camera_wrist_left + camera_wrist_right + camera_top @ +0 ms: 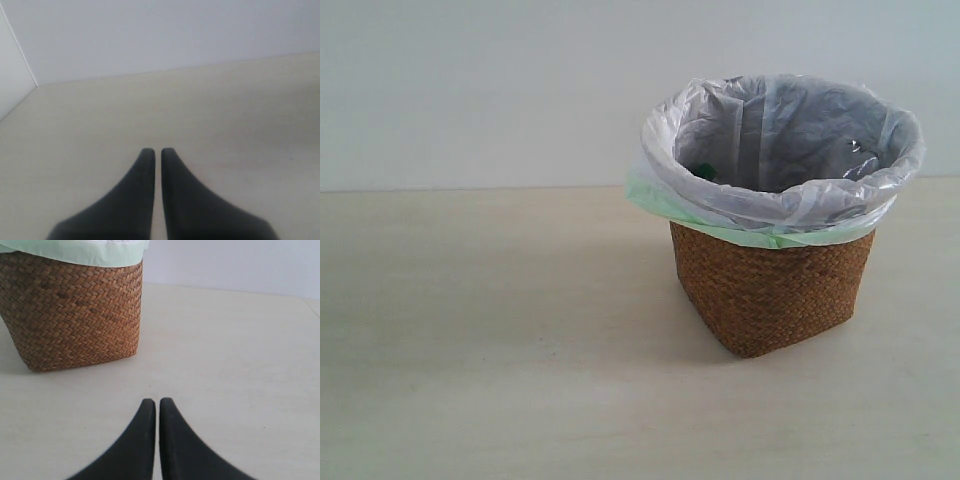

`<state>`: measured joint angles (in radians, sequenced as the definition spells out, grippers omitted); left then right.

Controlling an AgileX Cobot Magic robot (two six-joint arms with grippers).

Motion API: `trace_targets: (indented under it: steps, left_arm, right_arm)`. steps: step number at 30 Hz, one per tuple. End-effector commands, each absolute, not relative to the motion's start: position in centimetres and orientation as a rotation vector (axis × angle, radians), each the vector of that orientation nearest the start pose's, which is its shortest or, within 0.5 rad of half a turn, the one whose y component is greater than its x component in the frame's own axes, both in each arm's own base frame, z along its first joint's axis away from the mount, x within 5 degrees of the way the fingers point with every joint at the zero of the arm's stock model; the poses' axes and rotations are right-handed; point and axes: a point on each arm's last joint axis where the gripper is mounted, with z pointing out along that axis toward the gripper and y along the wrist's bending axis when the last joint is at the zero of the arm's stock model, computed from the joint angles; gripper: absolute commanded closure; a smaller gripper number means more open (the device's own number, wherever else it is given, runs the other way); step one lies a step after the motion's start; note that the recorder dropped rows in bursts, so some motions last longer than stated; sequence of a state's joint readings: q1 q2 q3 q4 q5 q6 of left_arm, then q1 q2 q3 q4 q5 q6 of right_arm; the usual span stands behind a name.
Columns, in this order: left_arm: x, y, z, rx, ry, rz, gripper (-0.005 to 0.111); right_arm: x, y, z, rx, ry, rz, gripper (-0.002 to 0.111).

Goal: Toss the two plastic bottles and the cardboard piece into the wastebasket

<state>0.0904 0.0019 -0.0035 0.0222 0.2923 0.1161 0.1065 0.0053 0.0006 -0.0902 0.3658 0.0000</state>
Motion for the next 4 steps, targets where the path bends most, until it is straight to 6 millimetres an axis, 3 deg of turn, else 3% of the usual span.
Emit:
trace_targets:
  steps: [1, 4]
  left_arm:
    - [5.43, 0.56, 18.67, 0.034, 1.779, 0.171, 0.103]
    - [5.43, 0.56, 18.67, 0.034, 1.779, 0.171, 0.103]
  right_arm:
    - [5.31, 0.25, 18.07, -0.148, 1.838, -0.017, 0.108]
    - [5.31, 0.25, 18.07, -0.148, 1.838, -0.017, 0.108]
